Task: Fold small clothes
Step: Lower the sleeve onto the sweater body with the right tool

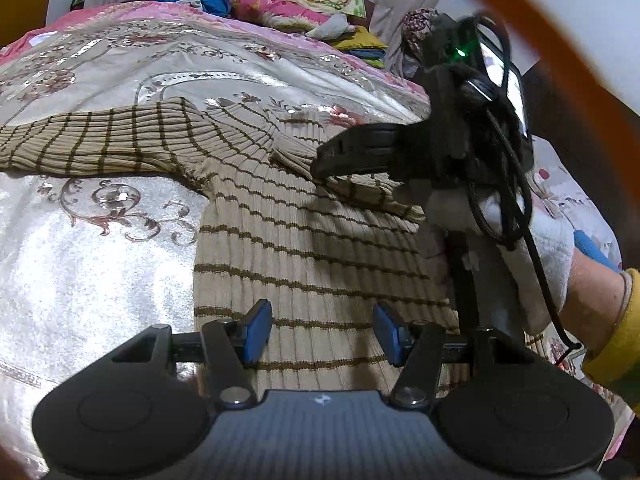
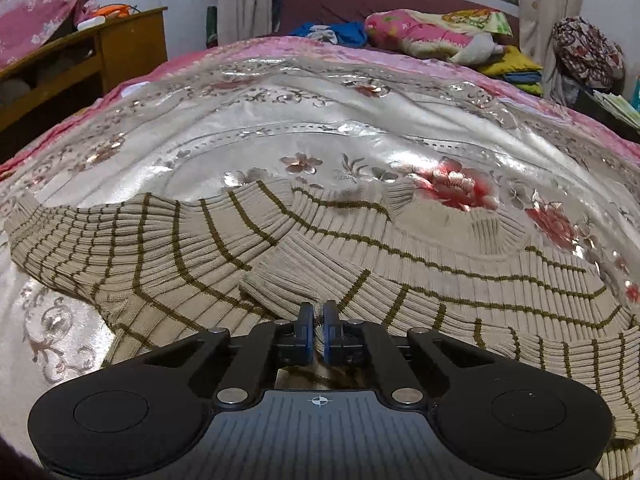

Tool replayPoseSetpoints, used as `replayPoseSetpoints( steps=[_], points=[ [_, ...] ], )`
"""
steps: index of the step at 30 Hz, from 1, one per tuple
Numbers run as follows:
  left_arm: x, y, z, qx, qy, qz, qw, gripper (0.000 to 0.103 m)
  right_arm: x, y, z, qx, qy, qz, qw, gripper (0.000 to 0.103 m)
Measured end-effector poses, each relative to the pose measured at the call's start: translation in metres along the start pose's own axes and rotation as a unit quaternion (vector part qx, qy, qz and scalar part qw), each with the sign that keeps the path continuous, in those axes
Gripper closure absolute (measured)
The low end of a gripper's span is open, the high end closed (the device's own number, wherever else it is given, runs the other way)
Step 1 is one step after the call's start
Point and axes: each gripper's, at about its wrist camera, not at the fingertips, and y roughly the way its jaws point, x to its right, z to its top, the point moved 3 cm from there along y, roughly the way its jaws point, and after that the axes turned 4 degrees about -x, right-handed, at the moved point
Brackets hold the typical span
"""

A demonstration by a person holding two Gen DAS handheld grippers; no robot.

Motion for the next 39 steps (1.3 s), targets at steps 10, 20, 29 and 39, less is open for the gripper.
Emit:
replayPoseSetpoints(
  steps=[10, 20, 29, 39],
  points=[
    [-0.003, -0.003, 0.001, 0.002, -0.009, -0.003, 1.0000, 0.043, 0.000, -0.010, -0.002, 0.015, 0.005, 0.014, 1.000, 0.101],
    [-0.003, -0.002, 0.000, -0.001, -0.013, -0.002, 0.9999, 0.043, -0.012, -0.006, -0.003, 0.018, -0.001, 0.018, 1.000, 0.101],
    [-0.002, 0.001, -0.003, -0.006, -0.009, 0.001, 0.9999, 0.043, -0.013, 0.006, -0.004, -0.005, -0.001, 0.029, 1.000, 0.098],
    [0.005, 0.001, -0.006, 0.003, 0.006, 0.008, 0.9999, 0.043, 0.018, -0.034, -0.012, 0.015, 0.037, 0.031, 0.999, 0.094]
  ],
)
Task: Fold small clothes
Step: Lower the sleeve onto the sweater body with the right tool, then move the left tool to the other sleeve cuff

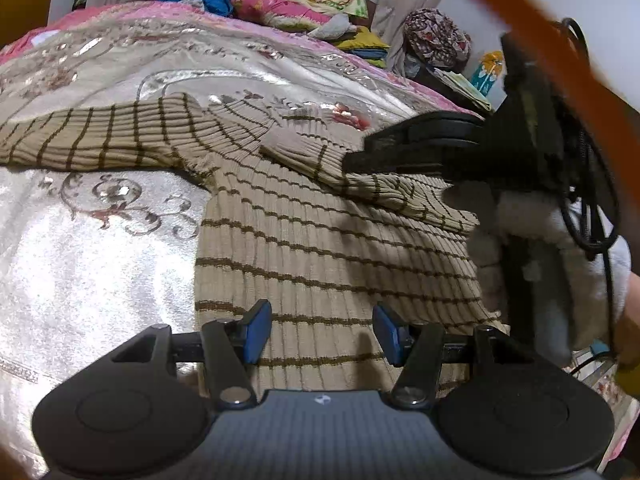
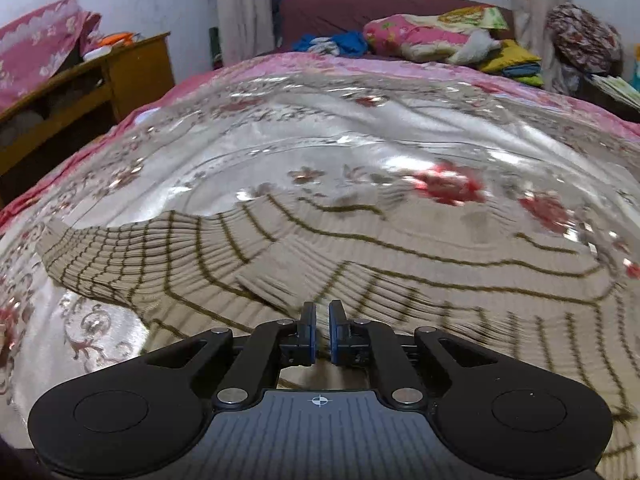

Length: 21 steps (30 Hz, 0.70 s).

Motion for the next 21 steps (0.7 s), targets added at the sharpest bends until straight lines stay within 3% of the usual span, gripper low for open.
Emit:
replayPoseSetpoints(
  steps=[8, 13, 19, 21],
  points=[
    [0.021, 0.015, -0.014, -0.007, 0.046, 0.009, 0.9989, 0.042, 0.035, -0.007, -0.017, -0.020, 0.033, -0.030, 0.999, 0.093],
    [0.029, 0.020, -0.019, -0.001, 0.072, 0.014, 0.9973, 0.029, 0.048, -0.017, -0.024, -0.024, 0.042, -0.030, 0.998, 0.093],
    [0.037, 0.023, -0.029, 0.005, 0.093, -0.002, 0.9956, 0.001, 0.070, -0.040, -0.033, -0.022, 0.057, -0.034, 0.998, 0.093],
    [0.040, 0.025, -0.032, -0.003, 0.097, -0.010, 0.9952, 0.000, 0.078, -0.049, -0.038, -0.021, 0.067, -0.031, 0.997, 0.093]
  ],
)
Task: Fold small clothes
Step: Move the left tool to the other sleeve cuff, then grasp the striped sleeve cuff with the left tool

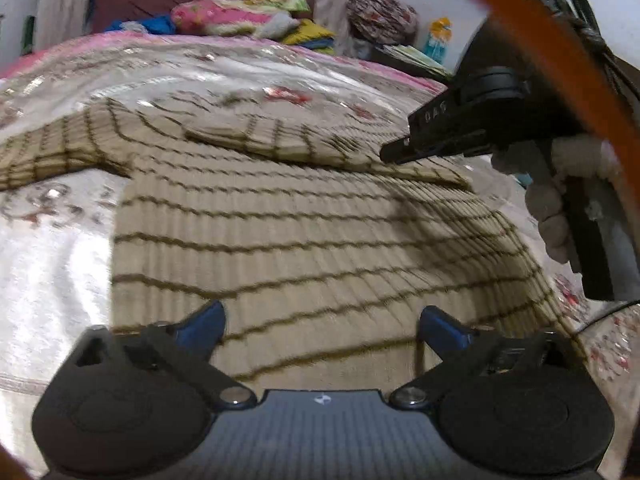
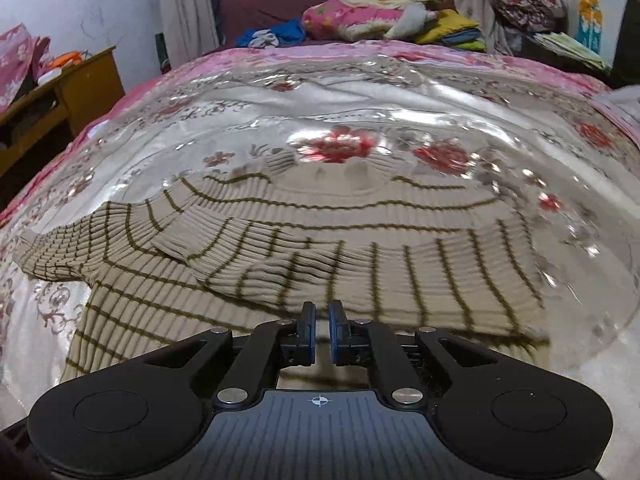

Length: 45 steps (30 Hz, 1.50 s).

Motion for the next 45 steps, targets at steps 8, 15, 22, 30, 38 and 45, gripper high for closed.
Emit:
replayPoseSetpoints(
  steps=[8, 15, 22, 30, 38, 45],
  points=[
    [0.015, -0.001, -0.006, -0.001, 0.022, 0.045, 0.9988, 0.000, 0.021, -0.023, -0.021, 0.005, 0.024, 0.013, 1.000, 0.093],
    [-0.011, -0.037, 0.007, 0.044, -0.023, 0.103, 0.9935, 0.000, 0.026, -0.037, -0.033, 0.011, 0.034, 0.032, 0.999, 0.093],
    [-0.124, -0.085, 0.032, 0.086, -0.138, 0.198, 0.9667, 0.000, 0.013, -0.039, -0.034, 0.011, 0.032, 0.057, 0.998, 0.093],
    [-0.231, -0.104, 0.069, 0.124, -0.232, 0.249, 0.9320, 0.008, -0.013, -0.031, -0.035, 0.001, 0.024, 0.088, 0.996, 0.093],
    [-0.298, -0.089, 0.066, 0.145, -0.349, 0.190, 0.9061, 0.050, -0.024, -0.024, -0.028, -0.002, 0.029, 0.109, 0.994, 0.093],
    [-0.308, -0.080, 0.051, 0.149, -0.405, 0.147, 0.8900, 0.054, -0.029, -0.019, -0.027, -0.008, 0.033, 0.123, 0.992, 0.093]
  ],
)
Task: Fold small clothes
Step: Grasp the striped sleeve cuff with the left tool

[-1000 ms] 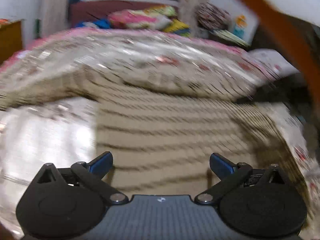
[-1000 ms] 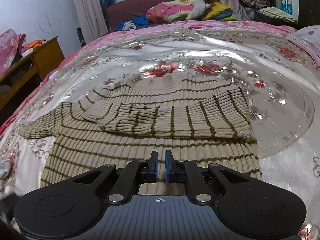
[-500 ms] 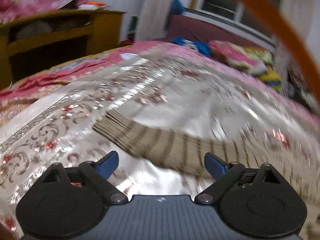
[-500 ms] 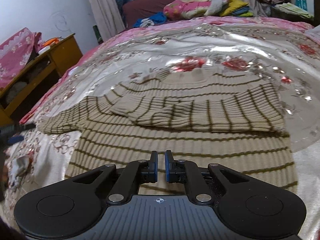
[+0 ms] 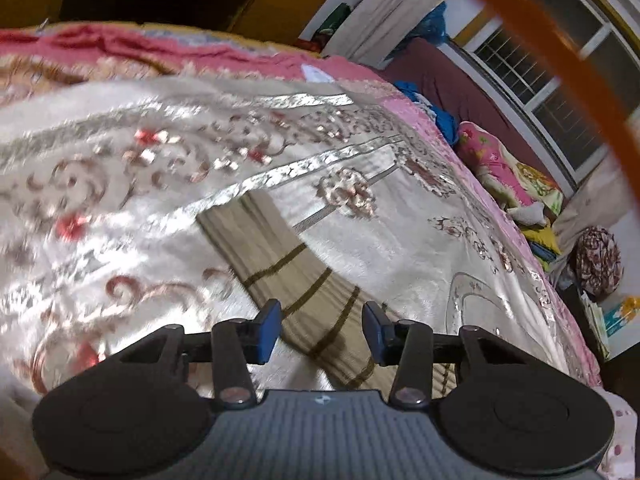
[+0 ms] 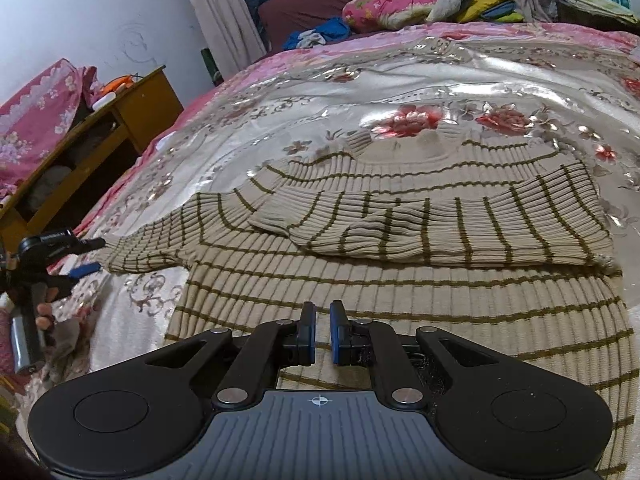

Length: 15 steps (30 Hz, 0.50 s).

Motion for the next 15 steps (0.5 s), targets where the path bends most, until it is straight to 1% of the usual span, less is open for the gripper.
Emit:
replayPoseSetpoints(
  steps=[2, 4, 7, 10, 15],
  points=[
    [-0.003, 0.002, -0.006, -0.011, -0.005, -0.005, 0.9999, 0.054, -0.001, 0.001, 0.000, 0.000, 0.001, 0.004, 1.000, 0.093],
    [-0.007, 0.003, -0.011, -0.015, -0.020, -0.012, 0.9996, 0.054, -0.002, 0.004, 0.000, 0.000, 0.001, 0.007, 1.000, 0.093],
    [-0.014, 0.009, -0.011, -0.004, -0.050, -0.025, 0.9984, 0.054, -0.005, 0.008, 0.000, -0.003, 0.003, 0.012, 1.000, 0.092],
    [-0.019, 0.017, -0.010, 0.008, -0.090, -0.049, 0.9947, 0.053, -0.008, 0.010, 0.000, -0.004, 0.001, 0.015, 1.000, 0.092],
    [-0.017, 0.020, -0.015, 0.034, -0.100, -0.060, 0.9926, 0.050, -0.013, 0.010, 0.003, -0.001, 0.005, 0.022, 1.000, 0.093]
  ],
)
